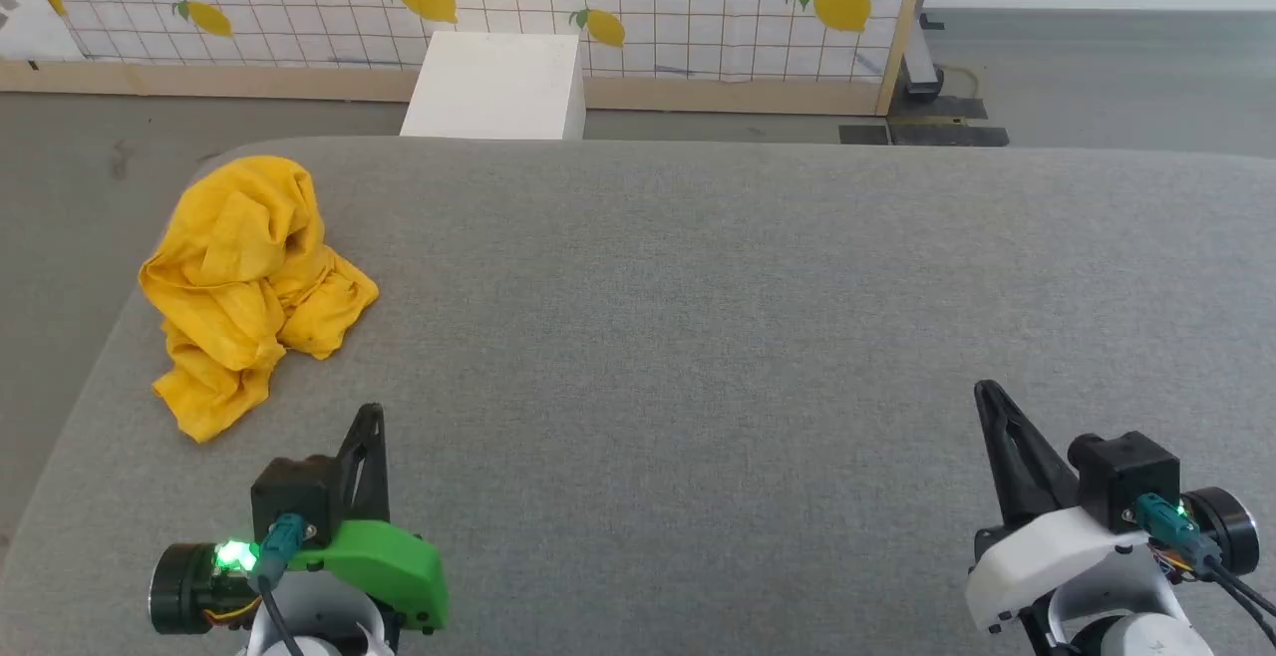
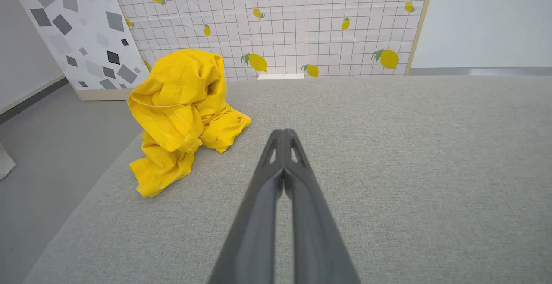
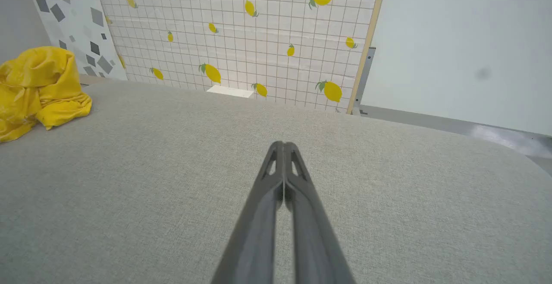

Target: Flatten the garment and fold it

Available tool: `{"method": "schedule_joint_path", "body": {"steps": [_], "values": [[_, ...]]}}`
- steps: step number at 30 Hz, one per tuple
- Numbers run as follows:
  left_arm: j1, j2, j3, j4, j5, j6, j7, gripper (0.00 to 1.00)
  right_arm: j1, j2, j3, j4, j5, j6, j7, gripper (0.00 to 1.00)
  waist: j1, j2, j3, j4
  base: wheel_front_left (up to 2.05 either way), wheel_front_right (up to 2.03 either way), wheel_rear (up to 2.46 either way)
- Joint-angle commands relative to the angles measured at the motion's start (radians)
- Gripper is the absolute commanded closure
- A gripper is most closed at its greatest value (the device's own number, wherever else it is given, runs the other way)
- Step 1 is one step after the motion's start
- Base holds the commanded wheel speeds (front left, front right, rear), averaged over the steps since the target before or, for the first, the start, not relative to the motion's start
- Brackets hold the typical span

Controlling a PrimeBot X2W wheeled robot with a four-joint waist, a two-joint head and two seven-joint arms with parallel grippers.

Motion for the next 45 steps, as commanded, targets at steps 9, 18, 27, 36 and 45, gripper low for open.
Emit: {"method": "schedule_joint_path", "body": {"steps": [9,18,27,36,45], "values": [[-0.014,-0.005,0.004,0.003,0.01,0.006,0.001,1.0,-0.015,0.001,0.001,-0.005,-0.006,-0.002,0.0,1.0,0.0,0.0,0.0,0.0,0.0,0.0,0.0],[-0.014,-0.005,0.004,0.003,0.01,0.006,0.001,1.0,-0.015,0.001,0.001,-0.005,-0.006,-0.002,0.0,1.0,0.0,0.0,0.0,0.0,0.0,0.0,0.0],[-0.014,-0.005,0.004,0.003,0.01,0.006,0.001,1.0,-0.015,0.001,0.001,-0.005,-0.006,-0.002,0.0,1.0,0.0,0.0,0.0,0.0,0.0,0.0,0.0],[0.0,0.0,0.0,0.0,0.0,0.0,0.0,0.0,0.0,0.0,0.0,0.0,0.0,0.0,0.0,0.0,0.0,0.0,0.0,0.0,0.0,0.0,0.0],[0.002,0.0,-0.005,0.0,-0.01,0.0,-0.01,0.0,-0.001,0.0,-0.013,0.01,0.015,0.0,-0.01,0.0,0.0,0.0,0.0,0.0,0.0,0.0,0.0]]}}
